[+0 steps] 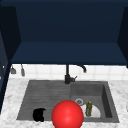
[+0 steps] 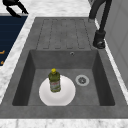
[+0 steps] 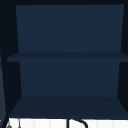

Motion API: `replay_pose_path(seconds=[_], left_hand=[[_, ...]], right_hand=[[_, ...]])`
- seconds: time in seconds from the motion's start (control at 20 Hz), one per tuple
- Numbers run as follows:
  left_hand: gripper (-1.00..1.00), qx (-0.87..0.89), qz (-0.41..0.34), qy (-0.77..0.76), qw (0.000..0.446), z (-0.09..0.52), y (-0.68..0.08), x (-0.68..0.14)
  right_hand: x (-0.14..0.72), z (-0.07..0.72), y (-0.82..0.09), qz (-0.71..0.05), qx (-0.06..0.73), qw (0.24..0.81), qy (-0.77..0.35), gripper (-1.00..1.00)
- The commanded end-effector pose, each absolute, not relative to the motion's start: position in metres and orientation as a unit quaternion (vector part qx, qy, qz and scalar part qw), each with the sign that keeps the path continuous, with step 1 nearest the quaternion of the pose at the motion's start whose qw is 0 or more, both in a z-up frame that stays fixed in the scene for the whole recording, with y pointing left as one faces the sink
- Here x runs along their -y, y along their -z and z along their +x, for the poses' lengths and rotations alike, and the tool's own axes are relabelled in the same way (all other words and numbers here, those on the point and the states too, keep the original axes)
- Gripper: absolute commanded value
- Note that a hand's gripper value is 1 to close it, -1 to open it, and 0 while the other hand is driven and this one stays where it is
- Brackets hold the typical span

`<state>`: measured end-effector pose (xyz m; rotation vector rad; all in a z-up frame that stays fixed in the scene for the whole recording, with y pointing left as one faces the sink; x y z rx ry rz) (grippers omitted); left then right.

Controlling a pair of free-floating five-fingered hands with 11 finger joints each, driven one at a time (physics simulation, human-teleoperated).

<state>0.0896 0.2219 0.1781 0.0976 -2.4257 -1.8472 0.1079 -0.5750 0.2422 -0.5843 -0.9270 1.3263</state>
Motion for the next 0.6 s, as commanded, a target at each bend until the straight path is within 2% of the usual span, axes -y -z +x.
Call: replay_pose_path(seconds=[0.0, 0.55], left_hand=[[0.00, 0.794, 0.032, 0.605, 0.046, 0.090, -0.178, -0.222], [0.00, 0.794, 0.032, 0.605, 0.046, 0.090, -0.178, -0.222]], right_hand=[[0.565, 0.131, -0.242, -0.315, 0.413, 0.627, -0.581, -1.00], [0.544, 0.181, -0.240, -0.420, 0.401, 0.567, -0.584, -1.00]])
